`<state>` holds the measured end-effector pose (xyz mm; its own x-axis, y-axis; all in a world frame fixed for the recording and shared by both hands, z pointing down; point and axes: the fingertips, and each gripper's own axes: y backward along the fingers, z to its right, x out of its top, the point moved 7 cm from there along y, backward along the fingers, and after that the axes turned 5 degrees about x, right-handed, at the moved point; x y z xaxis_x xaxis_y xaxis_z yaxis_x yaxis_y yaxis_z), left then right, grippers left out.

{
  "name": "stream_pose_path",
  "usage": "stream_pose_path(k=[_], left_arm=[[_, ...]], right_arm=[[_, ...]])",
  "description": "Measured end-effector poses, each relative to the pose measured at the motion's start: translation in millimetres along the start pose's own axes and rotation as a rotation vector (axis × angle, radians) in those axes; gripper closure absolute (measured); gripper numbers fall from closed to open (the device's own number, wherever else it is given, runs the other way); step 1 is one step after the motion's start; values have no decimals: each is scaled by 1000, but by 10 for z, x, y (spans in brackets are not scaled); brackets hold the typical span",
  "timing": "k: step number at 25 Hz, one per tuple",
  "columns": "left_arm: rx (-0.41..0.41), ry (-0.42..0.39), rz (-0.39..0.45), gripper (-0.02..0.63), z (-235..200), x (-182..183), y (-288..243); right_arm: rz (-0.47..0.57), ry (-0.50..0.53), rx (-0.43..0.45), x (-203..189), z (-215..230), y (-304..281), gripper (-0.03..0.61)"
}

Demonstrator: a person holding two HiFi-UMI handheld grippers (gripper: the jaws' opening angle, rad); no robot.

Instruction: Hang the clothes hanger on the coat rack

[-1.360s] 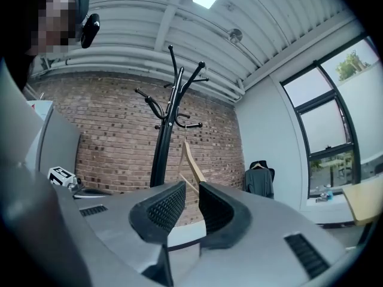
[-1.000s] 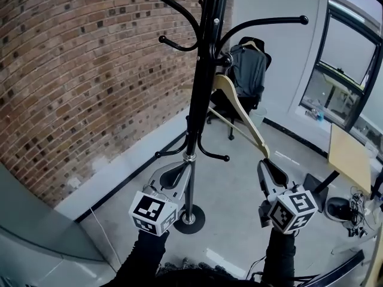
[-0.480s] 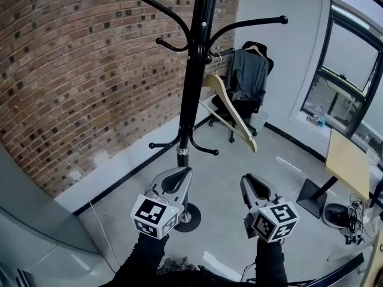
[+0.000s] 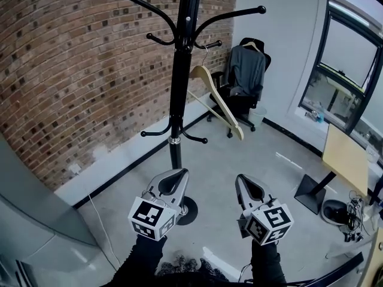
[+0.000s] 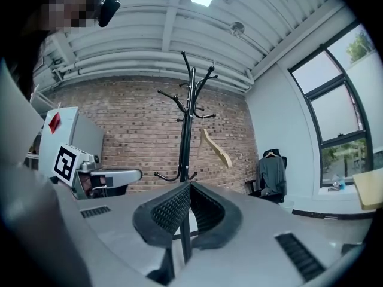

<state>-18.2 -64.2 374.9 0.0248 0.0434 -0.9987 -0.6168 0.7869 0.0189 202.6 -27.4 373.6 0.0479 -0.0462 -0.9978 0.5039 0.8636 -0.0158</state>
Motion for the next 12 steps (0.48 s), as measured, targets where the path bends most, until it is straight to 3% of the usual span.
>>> stream_pose_path(k=[6,12], left_arm=[[13,6,-1,606,269,-63,107],[61,1,3,606,329,30,234]], right_arm=[[27,6,-12,-20,-10,239,569],[26,53,36,65,-118,297,569]])
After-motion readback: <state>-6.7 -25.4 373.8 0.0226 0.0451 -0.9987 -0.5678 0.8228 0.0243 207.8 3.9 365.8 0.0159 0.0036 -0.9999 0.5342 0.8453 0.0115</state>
